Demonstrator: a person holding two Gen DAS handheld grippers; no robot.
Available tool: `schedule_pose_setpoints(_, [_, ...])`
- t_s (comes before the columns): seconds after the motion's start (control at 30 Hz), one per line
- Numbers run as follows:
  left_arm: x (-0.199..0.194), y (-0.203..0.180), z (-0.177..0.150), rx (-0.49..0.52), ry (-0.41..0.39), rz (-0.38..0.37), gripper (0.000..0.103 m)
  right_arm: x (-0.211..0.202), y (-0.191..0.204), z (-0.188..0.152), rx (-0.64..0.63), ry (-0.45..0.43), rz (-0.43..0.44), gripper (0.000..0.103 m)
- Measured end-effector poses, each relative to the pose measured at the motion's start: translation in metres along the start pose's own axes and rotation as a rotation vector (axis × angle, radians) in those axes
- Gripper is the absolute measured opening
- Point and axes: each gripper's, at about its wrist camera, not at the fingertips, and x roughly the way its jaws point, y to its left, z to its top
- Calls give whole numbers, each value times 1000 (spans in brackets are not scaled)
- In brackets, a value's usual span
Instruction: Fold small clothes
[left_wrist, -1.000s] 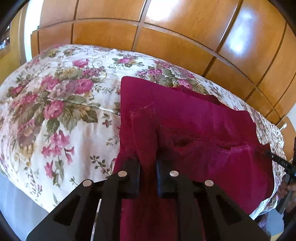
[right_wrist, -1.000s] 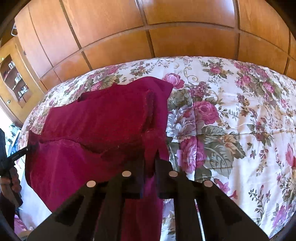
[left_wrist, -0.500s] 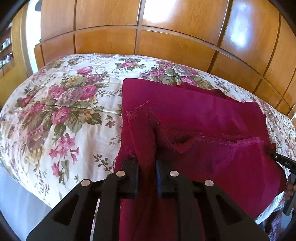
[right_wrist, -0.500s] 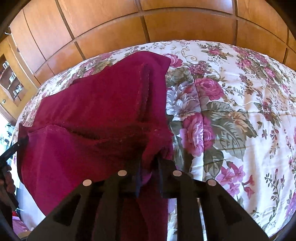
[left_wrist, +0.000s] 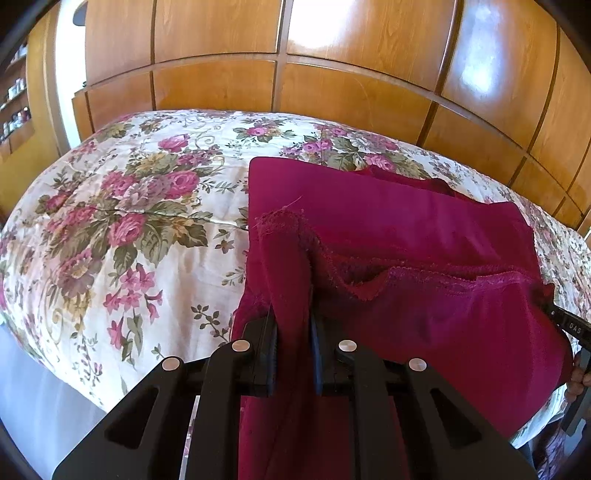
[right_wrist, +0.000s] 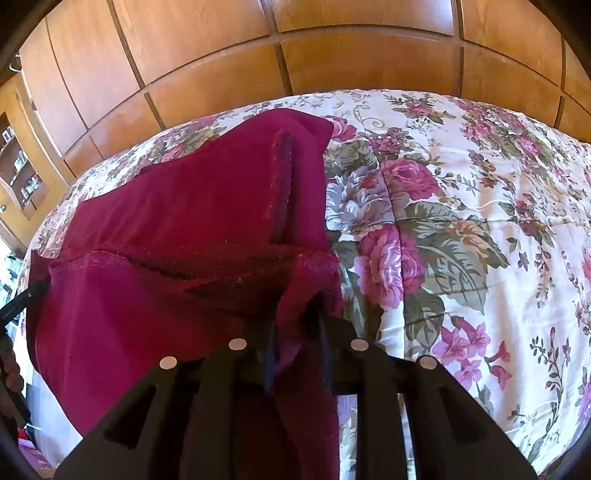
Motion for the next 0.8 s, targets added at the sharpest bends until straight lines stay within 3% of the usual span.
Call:
schedule_pose_setpoints(0.2, [-6, 0, -1, -14, -16, 8, 12, -2, 10, 1, -37, 0, -56, 19])
schedule_pose_setpoints(0.4, [-18, 1, -2, -25, -48, 8, 12, -12, 30, -3, -163, -48, -153, 9])
schedule_pose_setpoints(0.47, [-23, 0, -3, -20, -59, 9, 8, -16, 31, -4, -174, -56, -155, 9])
schedule_pose_setpoints(0.8, [-53, 0, -16, -39, -111, -48, 7, -51, 34, -6, -200, -85, -102, 8])
